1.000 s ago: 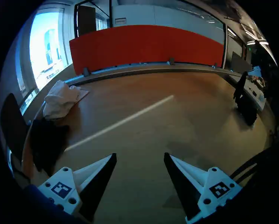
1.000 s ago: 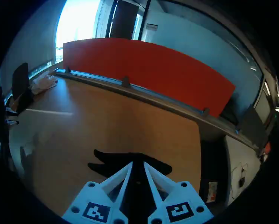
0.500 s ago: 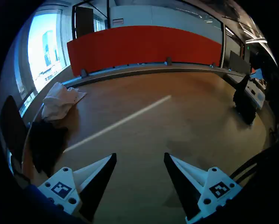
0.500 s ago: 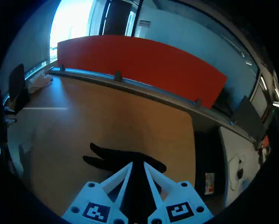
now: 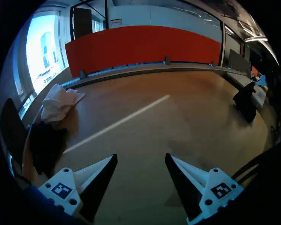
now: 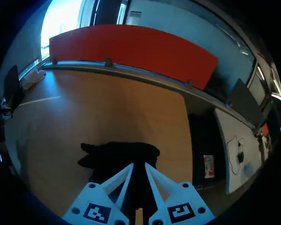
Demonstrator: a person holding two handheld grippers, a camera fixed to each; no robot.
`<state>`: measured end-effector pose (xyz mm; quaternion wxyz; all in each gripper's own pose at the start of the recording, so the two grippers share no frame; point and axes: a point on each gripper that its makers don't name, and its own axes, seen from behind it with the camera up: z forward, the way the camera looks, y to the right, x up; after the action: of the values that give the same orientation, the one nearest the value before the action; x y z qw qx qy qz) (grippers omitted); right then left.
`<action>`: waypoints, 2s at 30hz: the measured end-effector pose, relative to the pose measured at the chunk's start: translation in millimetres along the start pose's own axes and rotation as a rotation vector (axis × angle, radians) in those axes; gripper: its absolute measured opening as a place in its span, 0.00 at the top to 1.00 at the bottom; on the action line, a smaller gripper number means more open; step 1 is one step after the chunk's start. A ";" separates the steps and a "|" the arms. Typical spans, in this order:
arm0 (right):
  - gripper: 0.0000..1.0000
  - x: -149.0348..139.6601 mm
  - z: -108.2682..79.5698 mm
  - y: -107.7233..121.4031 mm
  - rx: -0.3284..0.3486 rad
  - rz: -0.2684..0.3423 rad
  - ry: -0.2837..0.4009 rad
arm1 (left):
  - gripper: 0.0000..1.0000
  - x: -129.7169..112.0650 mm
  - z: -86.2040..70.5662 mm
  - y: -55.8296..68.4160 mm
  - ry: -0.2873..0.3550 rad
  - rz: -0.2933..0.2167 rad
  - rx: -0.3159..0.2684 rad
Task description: Fold towel
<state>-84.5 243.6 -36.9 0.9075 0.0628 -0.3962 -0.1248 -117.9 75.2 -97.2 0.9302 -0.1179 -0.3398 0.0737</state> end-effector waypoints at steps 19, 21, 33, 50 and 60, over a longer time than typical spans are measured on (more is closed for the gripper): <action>0.95 -80.7 4.6 14.8 -0.043 0.088 -0.123 | 0.06 -0.9 -0.4 -2.3 -0.005 0.015 0.002; 0.95 -86.9 5.6 15.7 -0.046 0.097 -0.134 | 0.06 -1.4 -0.6 -2.8 -0.006 0.015 0.003; 0.95 -117.3 12.5 16.9 -0.051 0.143 -0.197 | 0.06 -2.6 -3.6 -7.6 -0.007 0.012 0.014; 0.95 -137.0 25.6 16.9 -0.082 0.168 -0.246 | 0.06 -7.0 -8.4 -7.1 -0.008 0.009 0.020; 0.90 -138.7 23.9 17.8 -0.100 0.176 -0.234 | 0.06 -7.4 -10.5 -9.4 -0.007 0.008 0.022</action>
<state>-189.8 298.7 -114.5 0.8645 -0.0324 -0.4965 -0.0706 -116.1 62.8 -107.0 0.9299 -0.1088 -0.3418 0.0815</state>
